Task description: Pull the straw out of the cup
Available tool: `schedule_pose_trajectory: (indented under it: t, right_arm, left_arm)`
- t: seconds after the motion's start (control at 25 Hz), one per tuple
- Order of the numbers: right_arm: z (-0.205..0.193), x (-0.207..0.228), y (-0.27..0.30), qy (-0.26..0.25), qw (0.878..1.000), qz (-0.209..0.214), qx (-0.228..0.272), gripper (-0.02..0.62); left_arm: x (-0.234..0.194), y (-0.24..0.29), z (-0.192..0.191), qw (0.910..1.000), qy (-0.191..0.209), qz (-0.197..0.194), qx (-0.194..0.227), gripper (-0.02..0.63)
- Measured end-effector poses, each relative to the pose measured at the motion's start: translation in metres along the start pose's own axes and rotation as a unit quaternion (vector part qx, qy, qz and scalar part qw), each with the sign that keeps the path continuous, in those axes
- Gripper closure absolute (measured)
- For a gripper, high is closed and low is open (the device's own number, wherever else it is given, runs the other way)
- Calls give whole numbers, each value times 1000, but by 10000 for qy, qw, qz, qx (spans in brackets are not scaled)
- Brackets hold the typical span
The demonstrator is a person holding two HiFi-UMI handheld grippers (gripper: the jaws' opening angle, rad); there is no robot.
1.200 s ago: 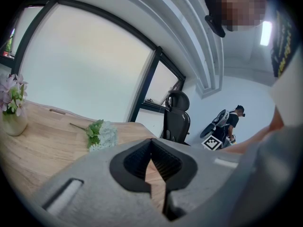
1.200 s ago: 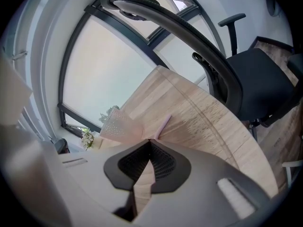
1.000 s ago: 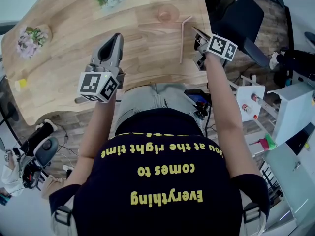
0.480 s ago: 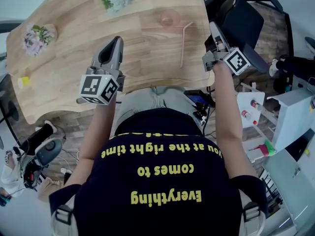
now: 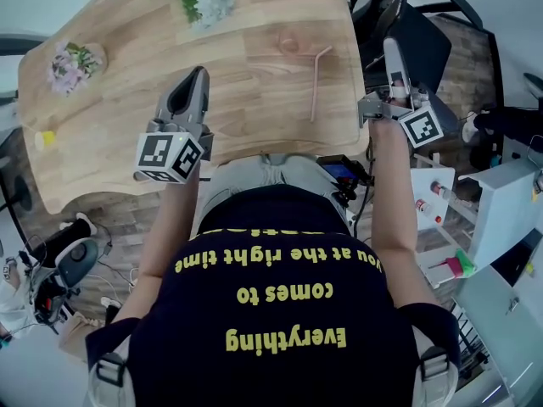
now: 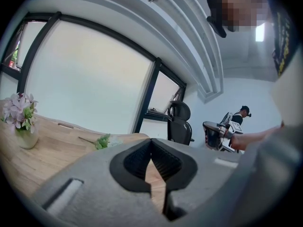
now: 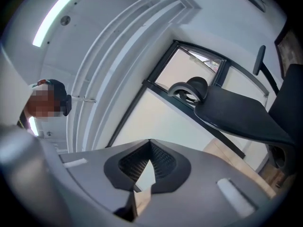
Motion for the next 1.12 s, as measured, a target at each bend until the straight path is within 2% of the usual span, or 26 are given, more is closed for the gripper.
schedule_pose_trajectory:
  t: [0.28,0.52,0.72,0.92,1.12]
  right_arm:
    - [24,-39,-1,-462,9982,345,167,589]
    - [32,-59,0,-806,9954,452,236,589]
    - [40,-77,-3,-826,9935,577,529,589]
    - [43,-95,-2,-1086,9903,593,633,589]
    - [43,-115,-1,-1755,9823,403,517,589]
  left_arm:
    - [-4,-16,14,9996,35,154,232,604]
    - [-10,-28,29,9986,74,284,438,604]
    - [-13,-38,35,9978,85,374,546,604]
    - [-13,-50,41,9966,126,458,668,604]
    - [-13,-60,43,9956,116,519,770,604]
Point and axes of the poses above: the fingertips, and each gripper's own axes: y forward along the fingers, x to its right, z out of its top, the point moved 1 cm from there along -y, backward along the fingers, and after that the axes turned 15 degrees about -x, right-handed, at the moved point
